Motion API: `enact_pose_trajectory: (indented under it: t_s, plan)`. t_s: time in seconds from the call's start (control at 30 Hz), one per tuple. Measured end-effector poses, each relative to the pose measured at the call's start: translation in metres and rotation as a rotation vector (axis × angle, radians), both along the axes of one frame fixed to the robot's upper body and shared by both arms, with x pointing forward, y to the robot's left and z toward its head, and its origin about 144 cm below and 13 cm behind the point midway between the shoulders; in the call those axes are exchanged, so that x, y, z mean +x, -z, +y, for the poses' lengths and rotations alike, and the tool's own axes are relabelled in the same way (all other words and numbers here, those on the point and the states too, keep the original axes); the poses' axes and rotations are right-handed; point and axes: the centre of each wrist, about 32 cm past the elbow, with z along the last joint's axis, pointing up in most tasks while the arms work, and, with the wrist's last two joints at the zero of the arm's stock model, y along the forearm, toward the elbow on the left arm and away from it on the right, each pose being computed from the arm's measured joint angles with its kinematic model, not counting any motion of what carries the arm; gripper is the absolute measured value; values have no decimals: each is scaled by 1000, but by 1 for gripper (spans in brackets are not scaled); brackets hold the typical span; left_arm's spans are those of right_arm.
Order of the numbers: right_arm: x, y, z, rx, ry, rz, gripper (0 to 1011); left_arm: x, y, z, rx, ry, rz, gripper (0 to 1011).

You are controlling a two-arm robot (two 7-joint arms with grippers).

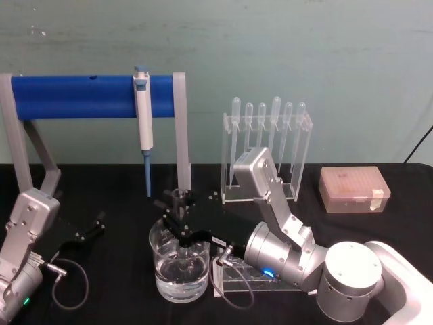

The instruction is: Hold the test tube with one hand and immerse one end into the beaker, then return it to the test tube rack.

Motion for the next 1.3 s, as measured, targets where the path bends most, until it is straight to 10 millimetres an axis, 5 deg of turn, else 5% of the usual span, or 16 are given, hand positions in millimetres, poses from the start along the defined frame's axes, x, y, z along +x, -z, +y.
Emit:
enact_pose_trajectory:
  t_s: [1.3]
  plan:
    - [0,0,0,0,0,0,217,0,0,0,0,0,0,1000]
